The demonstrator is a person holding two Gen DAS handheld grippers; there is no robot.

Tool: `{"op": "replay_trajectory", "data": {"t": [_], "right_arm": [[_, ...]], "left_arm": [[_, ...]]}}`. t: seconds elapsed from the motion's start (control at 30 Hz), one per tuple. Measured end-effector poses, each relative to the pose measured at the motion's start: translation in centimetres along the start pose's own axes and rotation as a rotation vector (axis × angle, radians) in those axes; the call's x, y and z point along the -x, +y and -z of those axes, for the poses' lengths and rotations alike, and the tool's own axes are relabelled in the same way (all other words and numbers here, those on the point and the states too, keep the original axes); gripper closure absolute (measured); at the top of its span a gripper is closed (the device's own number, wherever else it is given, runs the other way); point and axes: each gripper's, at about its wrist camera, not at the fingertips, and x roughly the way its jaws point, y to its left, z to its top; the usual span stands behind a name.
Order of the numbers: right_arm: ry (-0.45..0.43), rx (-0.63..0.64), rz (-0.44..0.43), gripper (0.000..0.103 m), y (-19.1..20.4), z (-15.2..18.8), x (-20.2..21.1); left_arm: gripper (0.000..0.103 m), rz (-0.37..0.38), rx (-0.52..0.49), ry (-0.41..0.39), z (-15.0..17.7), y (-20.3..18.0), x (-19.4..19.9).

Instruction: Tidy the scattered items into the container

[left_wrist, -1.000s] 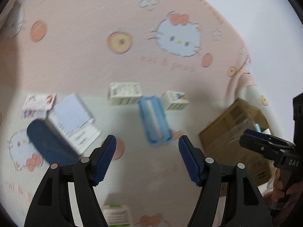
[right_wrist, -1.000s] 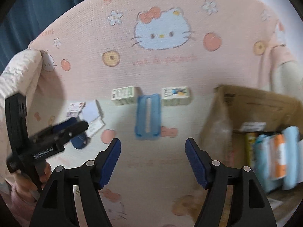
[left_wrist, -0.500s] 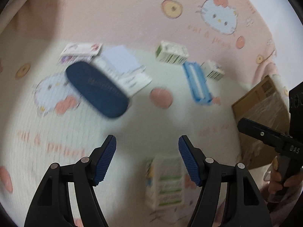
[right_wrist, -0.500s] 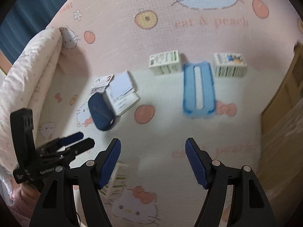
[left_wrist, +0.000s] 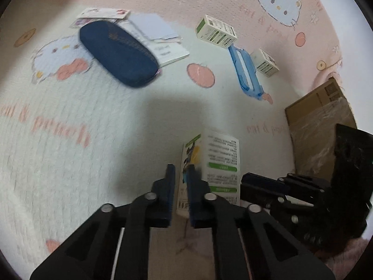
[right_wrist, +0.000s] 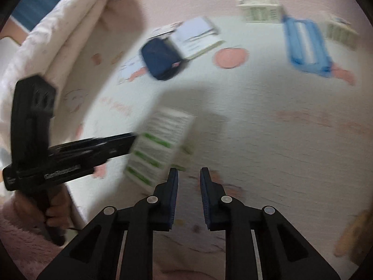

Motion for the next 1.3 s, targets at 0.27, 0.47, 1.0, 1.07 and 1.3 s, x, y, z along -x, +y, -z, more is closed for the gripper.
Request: {"op": "replay_trajectory", "data": {"t": [0.27,0.47,1.0,1.07,1.3], "right_arm": [[-0.118,-0.037,0.16,0.087,-4.1,-5.2,0.6],[-0.177,-0.137,0.266,0.087,-9.4,-9.3,2.3],[-0.22,-0.057,0.042,0.058,-5.9,-14.7,0.7],[-0.204,-0.134,-0.037,0.054,-6.8,-15.5,-0.7],[-0.163,-0.259,-0.158,0.052,-8.1,-18.4,-4.2]], "left_arm": [[0.103,0.12,0.046,-0.052,-6.2,-2.4,-4.7],[0.103,0.205,-0.053,-0.029,-9.1,-6.6,-7.6],[0.043,0.001,0.0,-0.153,-14.5,-1.5,-2.1],[0.043,-0.009,0.001,-0.147,-15.3,-1.2,-2.5],[0.043,-0.056,0.134,-0.114,-18.1,3.0,-4.1]]}}
